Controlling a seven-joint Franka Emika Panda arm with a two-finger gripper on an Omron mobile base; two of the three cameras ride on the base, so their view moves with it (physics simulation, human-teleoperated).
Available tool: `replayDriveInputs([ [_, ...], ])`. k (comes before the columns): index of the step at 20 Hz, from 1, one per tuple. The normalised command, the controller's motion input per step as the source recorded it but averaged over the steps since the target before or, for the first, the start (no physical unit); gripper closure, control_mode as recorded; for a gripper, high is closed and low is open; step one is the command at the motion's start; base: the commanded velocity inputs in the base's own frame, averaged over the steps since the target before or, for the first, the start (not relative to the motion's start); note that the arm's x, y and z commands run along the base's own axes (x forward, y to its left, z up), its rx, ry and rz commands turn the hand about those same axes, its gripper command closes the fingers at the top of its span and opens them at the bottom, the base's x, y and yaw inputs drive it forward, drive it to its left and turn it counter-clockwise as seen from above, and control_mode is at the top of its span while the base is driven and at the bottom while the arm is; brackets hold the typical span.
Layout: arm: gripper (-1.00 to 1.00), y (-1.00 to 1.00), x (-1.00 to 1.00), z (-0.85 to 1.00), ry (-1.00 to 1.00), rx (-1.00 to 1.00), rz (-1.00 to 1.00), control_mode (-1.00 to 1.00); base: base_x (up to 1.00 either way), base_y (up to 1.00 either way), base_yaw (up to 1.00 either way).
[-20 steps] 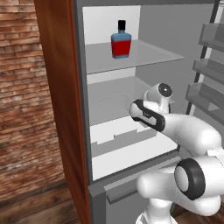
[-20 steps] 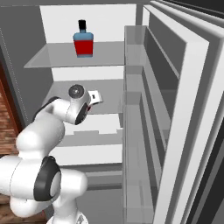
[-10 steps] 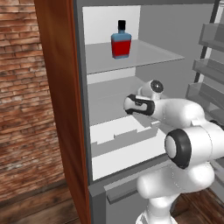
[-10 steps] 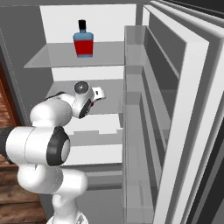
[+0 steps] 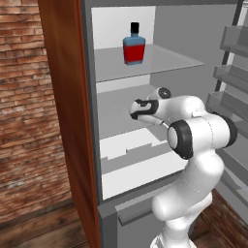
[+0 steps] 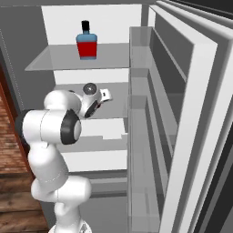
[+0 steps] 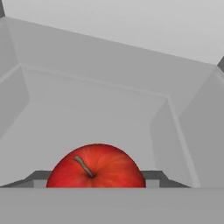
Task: Place the liquor on the top shelf of the fridge to keep it out of children's reach, and place the onion and apple on lower shelves for easy access.
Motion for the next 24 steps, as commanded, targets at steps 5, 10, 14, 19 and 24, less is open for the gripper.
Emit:
replayDriveInputs([
  [5, -1.0, 0.05, 0.54, -0.14, 0.0, 0.0, 0.0, -1.0, 0.0, 0.0, 0.0],
  [10, -1.0, 0.02, 0.48, -0.01, -0.01, 0.0, 0.0, -1.0, 0.0, 0.0, 0.0],
  [14, -1.0, 0.0, 0.33, 0.0, 0.0, 0.0, 0.0, -1.0, 0.0, 0.0, 0.0],
  [19, -1.0, 0.0, -0.02, 0.0, 0.0, 0.0, 0.0, -1.0, 0.0, 0.0, 0.0],
  [24, -1.0, 0.01, -0.5, 0.0, 0.0, 0.0, 0.0, -1.0, 0.0, 0.0, 0.0],
])
